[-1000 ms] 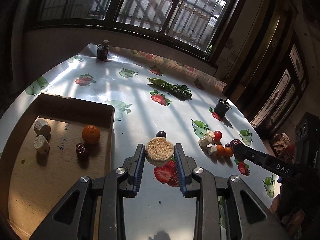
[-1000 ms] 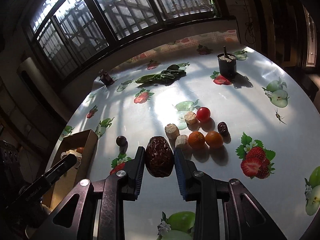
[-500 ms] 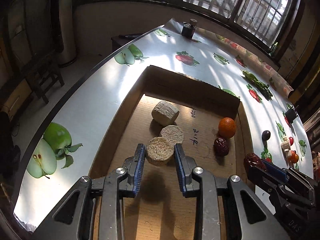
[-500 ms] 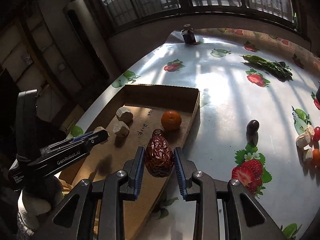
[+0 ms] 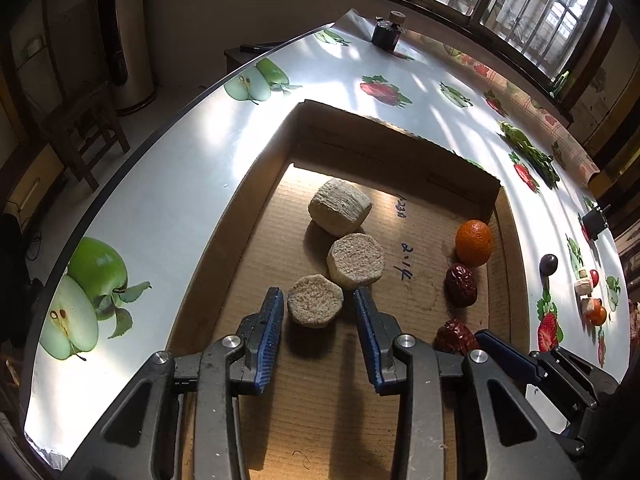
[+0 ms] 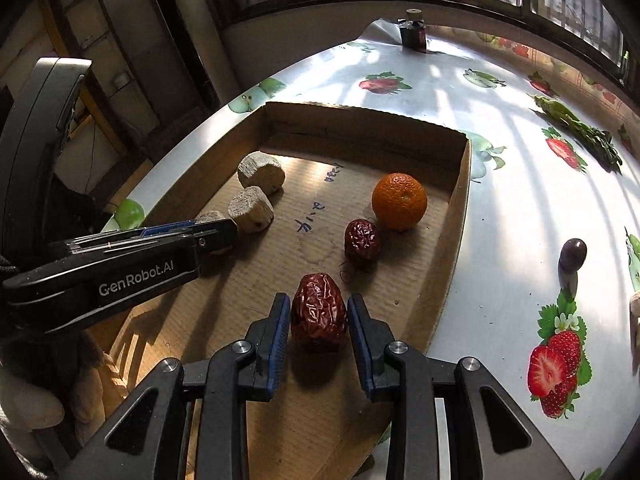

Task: Organize fruits
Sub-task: 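Carry the rice cake with the left tool into the box while the right tool places the date there, then open both tools and move them back to the remaining items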

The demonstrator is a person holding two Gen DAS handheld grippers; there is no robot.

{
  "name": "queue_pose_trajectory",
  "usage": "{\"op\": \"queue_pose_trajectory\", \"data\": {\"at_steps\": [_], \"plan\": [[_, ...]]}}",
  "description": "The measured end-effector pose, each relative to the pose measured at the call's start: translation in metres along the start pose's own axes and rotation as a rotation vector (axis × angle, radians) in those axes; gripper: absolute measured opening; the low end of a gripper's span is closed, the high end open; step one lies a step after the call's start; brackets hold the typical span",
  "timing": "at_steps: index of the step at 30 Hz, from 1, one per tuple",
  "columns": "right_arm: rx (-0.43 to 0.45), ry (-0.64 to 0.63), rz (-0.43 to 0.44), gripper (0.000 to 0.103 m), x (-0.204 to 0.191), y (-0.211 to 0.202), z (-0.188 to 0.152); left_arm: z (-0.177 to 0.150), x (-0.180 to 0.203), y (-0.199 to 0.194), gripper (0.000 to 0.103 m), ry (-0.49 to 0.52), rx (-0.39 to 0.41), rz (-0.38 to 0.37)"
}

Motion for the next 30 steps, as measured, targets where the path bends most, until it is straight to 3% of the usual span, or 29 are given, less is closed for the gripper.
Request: {"op": "queue_pose_trajectory", "data": {"at_steps": [4,9,11,13,21,30], "plan": [[0.029,0.021,0.008,0.043,0.002,-0.012,0.001,-0.002,0.001,-0.029,0.040,-0.028,0.061,-0.026],[0.115,0.058,0.014,0.051,0.007,-0.049,-0.001,-0.010,0.014,-0.084,0.064,-0.047,0.204,-0.053],[0.147,0.079,0.016,0.058,0.012,-0.063,-0.004,-0.016,0.024,-0.100,0.064,-0.034,0.243,-0.063],[0.163,0.094,0.017,0.058,0.018,-0.074,-0.009,-0.022,0.037,-0.110,0.064,-0.006,0.264,-0.074],[0.223,0.156,-0.045,0.058,0.064,-0.118,-0.035,-0.041,0.083,-0.117,0.065,0.078,0.256,-0.110],[0.253,0.333,-0.180,0.059,0.175,-0.165,-0.079,-0.059,0.127,-0.110,0.065,0.162,0.228,-0.131]]}}
Point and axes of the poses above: each gripper's, at about its wrist camera, not at the fingertips, and y roughly the way its jaws point, x to its right, z to its top, the point moved 5 cm from there along y, roughly the way its jaws point, and after that the axes turned 1 degree about -z, right-handed, at the moved point
